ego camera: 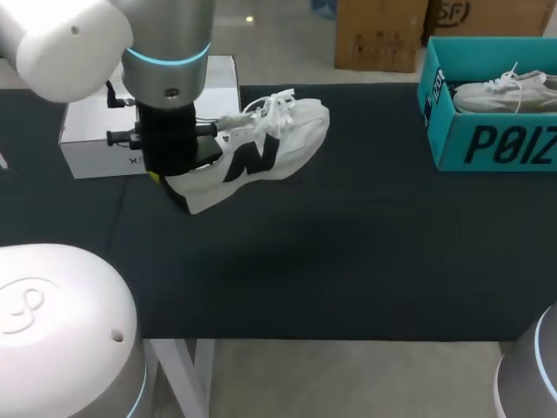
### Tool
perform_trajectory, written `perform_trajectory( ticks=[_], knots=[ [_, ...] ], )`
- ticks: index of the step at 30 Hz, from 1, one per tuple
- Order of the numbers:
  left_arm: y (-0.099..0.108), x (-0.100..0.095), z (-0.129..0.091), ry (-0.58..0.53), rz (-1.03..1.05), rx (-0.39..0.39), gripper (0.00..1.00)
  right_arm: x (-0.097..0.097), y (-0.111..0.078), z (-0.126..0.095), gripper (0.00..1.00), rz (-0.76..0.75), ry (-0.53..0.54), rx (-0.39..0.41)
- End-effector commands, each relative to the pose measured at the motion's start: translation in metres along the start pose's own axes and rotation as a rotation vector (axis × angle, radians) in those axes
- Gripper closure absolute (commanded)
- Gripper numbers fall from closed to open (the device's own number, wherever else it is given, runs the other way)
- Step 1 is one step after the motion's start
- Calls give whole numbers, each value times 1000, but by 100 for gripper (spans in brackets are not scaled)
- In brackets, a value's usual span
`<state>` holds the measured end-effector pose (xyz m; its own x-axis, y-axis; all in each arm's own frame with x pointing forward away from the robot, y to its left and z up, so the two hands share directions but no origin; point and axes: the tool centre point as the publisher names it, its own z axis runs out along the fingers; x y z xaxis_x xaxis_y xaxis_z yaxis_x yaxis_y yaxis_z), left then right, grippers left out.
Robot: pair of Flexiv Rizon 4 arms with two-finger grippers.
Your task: Take the shoe out of the shoebox, open the shoe tongue, remove and reinsert the insole, then place the shoe into the shoebox
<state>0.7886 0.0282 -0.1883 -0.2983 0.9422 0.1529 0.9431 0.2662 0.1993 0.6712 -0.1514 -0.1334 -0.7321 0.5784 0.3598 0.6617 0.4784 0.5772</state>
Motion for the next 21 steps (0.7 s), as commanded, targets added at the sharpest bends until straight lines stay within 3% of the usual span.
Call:
perform_trajectory(
  ticks=[1, 10, 21],
  knots=[
    [11, 39, 7, -6, -2, -20, 100, -1, 0, 0, 0, 1, 0, 3],
    [47, 86, 11, 42, -43, -27, 100, -1, 0, 0, 0, 1, 0, 3],
    [55, 86, 7, 46, 4, -33, 100, -1, 0, 0, 0, 1, 0, 3]
  ],
)
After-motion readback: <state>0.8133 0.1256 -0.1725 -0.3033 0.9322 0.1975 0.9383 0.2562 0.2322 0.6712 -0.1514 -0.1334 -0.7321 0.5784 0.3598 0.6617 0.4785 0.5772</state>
